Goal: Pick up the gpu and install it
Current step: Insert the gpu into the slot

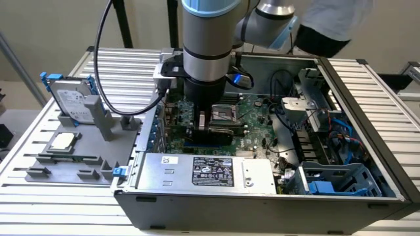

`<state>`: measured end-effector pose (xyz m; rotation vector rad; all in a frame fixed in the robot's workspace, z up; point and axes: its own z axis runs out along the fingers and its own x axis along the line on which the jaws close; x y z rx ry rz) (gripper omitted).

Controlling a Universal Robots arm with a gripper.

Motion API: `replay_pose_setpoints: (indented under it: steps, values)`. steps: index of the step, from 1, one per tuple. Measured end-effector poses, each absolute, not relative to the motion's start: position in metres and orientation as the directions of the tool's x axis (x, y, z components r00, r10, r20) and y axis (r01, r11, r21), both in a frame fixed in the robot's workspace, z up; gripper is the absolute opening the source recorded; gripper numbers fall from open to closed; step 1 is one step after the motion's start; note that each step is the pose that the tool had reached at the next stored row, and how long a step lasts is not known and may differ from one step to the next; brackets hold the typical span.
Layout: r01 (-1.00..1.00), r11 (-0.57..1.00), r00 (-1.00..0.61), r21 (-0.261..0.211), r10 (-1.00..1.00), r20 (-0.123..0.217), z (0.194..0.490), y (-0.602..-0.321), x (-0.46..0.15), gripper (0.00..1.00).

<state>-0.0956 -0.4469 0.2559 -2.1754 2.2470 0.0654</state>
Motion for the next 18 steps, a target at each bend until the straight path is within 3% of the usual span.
replay_pose_setpoints:
  steps: [18]
  values:
    - [-0.999,0.032,-0.033,0.025,-0.999,-0.038,0.2533,-0.4452,-0.0971,0.0]
